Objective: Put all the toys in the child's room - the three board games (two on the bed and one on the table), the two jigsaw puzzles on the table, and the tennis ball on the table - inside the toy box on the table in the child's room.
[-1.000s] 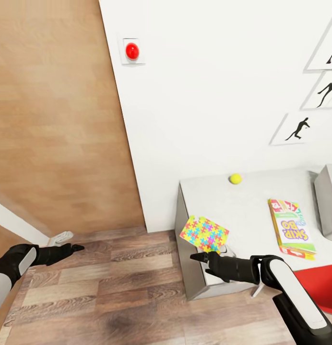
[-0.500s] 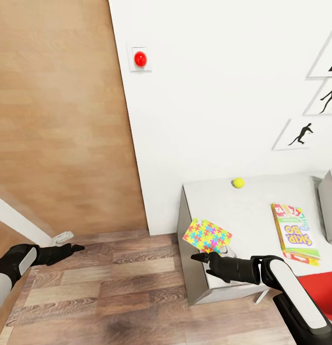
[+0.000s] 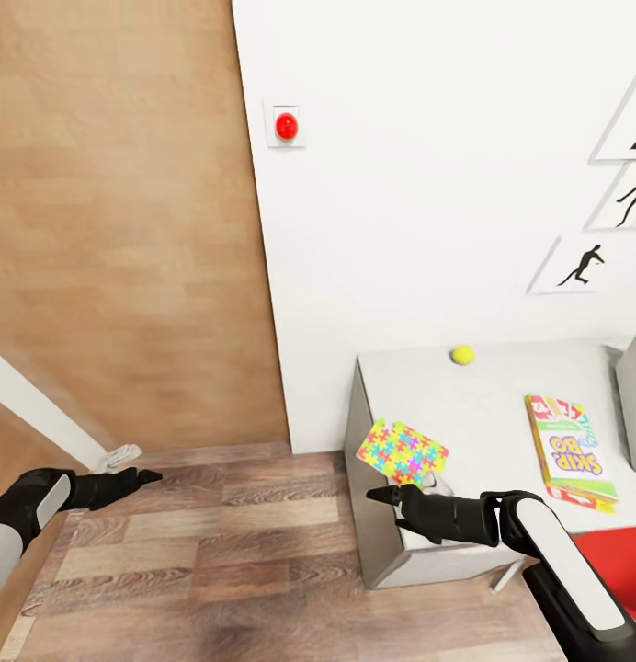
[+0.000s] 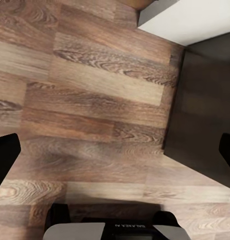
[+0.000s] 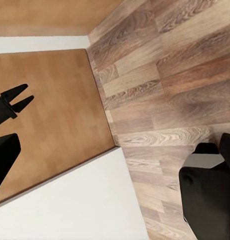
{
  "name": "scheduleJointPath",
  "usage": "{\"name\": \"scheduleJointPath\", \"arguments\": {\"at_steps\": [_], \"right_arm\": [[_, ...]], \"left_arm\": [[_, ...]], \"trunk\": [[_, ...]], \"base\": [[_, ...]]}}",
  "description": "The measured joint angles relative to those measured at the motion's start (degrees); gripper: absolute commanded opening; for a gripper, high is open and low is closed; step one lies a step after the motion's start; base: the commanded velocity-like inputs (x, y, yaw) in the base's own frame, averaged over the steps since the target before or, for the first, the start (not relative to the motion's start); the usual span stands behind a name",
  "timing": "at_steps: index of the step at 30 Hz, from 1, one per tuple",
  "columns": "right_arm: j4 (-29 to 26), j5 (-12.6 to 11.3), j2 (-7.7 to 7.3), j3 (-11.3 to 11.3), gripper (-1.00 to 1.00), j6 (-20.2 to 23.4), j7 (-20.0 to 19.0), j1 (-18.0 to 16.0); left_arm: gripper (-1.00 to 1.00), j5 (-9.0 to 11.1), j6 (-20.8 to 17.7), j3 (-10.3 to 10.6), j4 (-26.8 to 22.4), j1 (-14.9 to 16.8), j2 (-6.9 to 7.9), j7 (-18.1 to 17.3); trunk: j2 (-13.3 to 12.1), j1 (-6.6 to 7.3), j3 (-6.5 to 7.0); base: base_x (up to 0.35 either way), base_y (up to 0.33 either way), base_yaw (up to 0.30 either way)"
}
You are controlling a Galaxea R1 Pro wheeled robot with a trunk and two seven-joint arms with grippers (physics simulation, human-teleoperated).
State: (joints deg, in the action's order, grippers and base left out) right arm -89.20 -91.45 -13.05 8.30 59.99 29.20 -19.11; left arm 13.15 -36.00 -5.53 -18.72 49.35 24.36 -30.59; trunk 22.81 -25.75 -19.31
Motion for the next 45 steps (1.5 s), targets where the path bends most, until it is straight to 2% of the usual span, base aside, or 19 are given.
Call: {"name": "scheduleJointPath", "arguments": {"at_steps": [36,45], "right_arm": [[0.2,0.0,-0.13,0.0,1.0,0.0,0.0,0.0],[0.3,0.0,-0.11,0.0,1.0,0.0,0.0,0.0]], "left_arm": [[1.0,-0.1,0.1,0.0,0.0,0.0,0.0,0.0],[1.0,-0.2,0.1,0.0,0.0,0.0,-0.51,0.1]], "trunk": [[0.0,0.0,3.32],[0.0,0.01,4.17]], "base": [[0.0,0.0,0.063],[0.038,0.0,0.003]]}}
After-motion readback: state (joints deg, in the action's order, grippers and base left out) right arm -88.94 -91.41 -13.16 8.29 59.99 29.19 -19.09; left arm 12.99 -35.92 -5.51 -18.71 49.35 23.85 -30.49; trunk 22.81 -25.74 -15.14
